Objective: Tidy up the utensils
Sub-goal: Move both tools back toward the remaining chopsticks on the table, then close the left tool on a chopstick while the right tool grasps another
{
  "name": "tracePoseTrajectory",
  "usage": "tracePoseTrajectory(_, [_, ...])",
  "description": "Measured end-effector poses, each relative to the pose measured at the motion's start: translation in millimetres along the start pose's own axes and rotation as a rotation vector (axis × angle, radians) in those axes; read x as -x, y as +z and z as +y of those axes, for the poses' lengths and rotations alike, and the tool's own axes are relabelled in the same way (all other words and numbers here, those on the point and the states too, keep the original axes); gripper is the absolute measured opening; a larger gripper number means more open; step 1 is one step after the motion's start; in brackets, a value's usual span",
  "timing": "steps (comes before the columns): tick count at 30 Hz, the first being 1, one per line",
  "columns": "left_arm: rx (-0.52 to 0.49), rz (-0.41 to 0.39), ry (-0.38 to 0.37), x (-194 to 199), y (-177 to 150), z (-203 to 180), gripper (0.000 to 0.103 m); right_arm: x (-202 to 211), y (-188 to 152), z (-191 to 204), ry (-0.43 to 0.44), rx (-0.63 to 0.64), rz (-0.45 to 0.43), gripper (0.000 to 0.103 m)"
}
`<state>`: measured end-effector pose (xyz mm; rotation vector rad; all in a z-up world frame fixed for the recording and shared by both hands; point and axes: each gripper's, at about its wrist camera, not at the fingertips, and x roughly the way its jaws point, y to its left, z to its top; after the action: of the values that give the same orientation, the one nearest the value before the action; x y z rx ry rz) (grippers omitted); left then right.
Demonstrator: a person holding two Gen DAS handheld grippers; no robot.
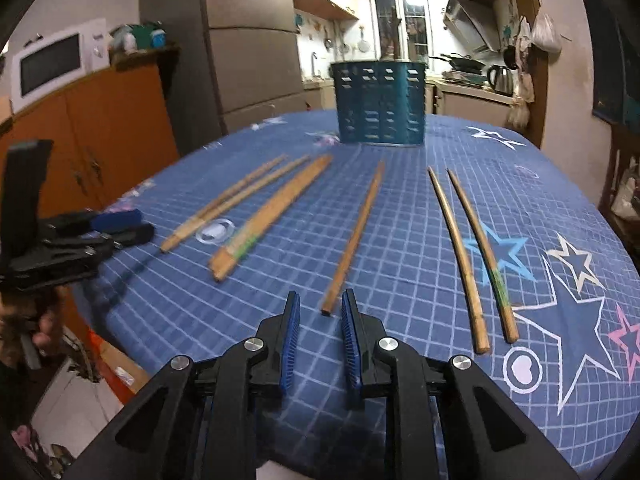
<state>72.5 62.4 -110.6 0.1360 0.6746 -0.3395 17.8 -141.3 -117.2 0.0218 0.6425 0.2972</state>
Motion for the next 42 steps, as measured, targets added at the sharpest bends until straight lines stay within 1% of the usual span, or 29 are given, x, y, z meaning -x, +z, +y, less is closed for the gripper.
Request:
tracePoseTrajectory(2, [0.002,0.007,-0.001,-3,-2,3,0.048,-1,-1,3,-0.022,0.013,-0.01,0.023])
tracePoseTrajectory(7, [-0.018,0.01,-0.036,-5,-12,-3,0.037,-2,-3,7,-0.039,0.019,-0.028,0.022])
tracePoseTrajectory(8, [-0.025,0.011,-0.039,-6,-13,-5,0.033,-2,-4,7,-0.039,0.012,-0.033,0.02])
tracePoseTrajectory(10, [-0.026,0.018,-0.04,-11,-13,-7,0.031,0,-5,5,-0.042,0.003,-0.038,0.016])
tracePoseTrajectory(11, [-0.024,0.022,-0.041,-12,-14,-7,0.025,0,-6,3,-0.042,0.0,-0.041,0.015])
tracePoseTrajectory(12, [-0.026,0.022,-0.038,-12,-14,-8,0.023,1,-5,1,-0.04,-0.004,-0.042,0.015])
tracePoseTrajectory(21, [0.006,0.027,-0.018,-2,-21,11,0.023,2,-6,-3,-0.027,-0.008,-0.043,0.015])
tracePoseTrajectory(24, [0.001,0.028,-0.01,3,-24,15,0.023,3,-7,-4,-0.024,-0.008,-0.043,0.015])
tracePoseTrajectory(28, [0.031,0.016,-0.012,10,-27,23,0.023,4,-9,-5,-0.022,-0.013,-0.045,0.015])
tracePoseTrajectory(33, [0.014,0.021,-0.014,5,-25,16,0.023,4,-10,-5,-0.021,-0.013,-0.046,0.015])
tracePoseTrajectory(36, [0.003,0.025,0.022,1,-25,15,0.023,4,-10,-5,-0.021,-0.014,-0.045,0.015])
tracePoseTrajectory(39, [0.024,0.029,0.048,1,-23,23,0.023,4,-10,-5,-0.022,-0.012,-0.046,0.015])
tracePoseTrajectory(42, [-0.001,0.026,0.032,2,-24,19,0.023,4,-10,-5,-0.024,-0.012,-0.049,0.015])
